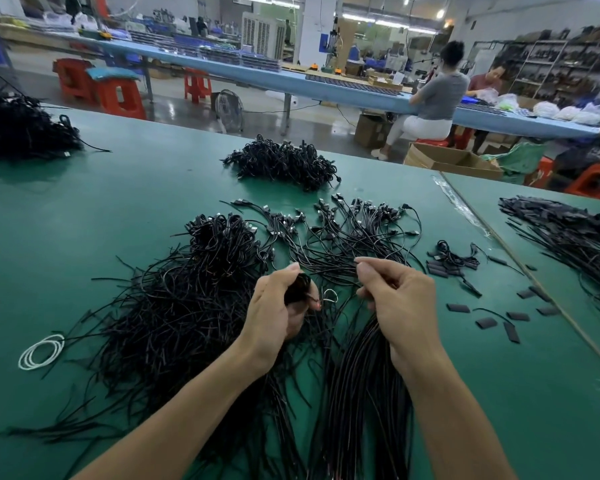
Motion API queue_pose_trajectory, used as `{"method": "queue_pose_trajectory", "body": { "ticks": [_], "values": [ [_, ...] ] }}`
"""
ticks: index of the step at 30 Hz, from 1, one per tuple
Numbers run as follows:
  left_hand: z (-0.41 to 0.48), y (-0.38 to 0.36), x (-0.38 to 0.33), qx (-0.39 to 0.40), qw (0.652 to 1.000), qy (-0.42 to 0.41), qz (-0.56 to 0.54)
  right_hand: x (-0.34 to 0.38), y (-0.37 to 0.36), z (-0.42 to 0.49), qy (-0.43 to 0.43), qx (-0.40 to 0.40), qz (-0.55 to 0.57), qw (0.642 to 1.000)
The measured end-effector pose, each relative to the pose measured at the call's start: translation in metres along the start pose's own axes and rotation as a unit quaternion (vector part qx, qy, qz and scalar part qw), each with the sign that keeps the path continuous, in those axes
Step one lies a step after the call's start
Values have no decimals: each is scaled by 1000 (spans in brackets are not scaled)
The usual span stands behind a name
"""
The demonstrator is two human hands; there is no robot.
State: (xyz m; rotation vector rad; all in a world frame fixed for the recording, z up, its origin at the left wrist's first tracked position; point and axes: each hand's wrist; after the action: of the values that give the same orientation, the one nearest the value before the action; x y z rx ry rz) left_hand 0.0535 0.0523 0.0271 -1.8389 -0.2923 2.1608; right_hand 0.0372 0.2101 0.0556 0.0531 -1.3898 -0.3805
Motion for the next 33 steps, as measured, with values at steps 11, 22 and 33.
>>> {"method": "queue_pose_trajectory", "body": {
  "ticks": [11,22,33],
  "values": [
    [1,-11,-7,11,999,-33,-5,5,-19,-25,97,106,-36,989],
    [1,-3,-4,8,998,-53,-25,8,-14,-29,14,134,22,991],
    [-2,-6,5,-40,999,-36,10,14,-18,-36,204,120,-285,929]
  ]
}}
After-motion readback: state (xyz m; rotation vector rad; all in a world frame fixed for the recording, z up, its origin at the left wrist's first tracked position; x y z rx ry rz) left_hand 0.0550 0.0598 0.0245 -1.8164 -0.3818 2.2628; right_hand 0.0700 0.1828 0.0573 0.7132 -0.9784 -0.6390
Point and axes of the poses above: each hand's wrist, its own z-axis towards the middle knuckle, its own y-axis out of the back of the hand, x = y × z, and after that the axes turned 7 degrees about -z, right-handed
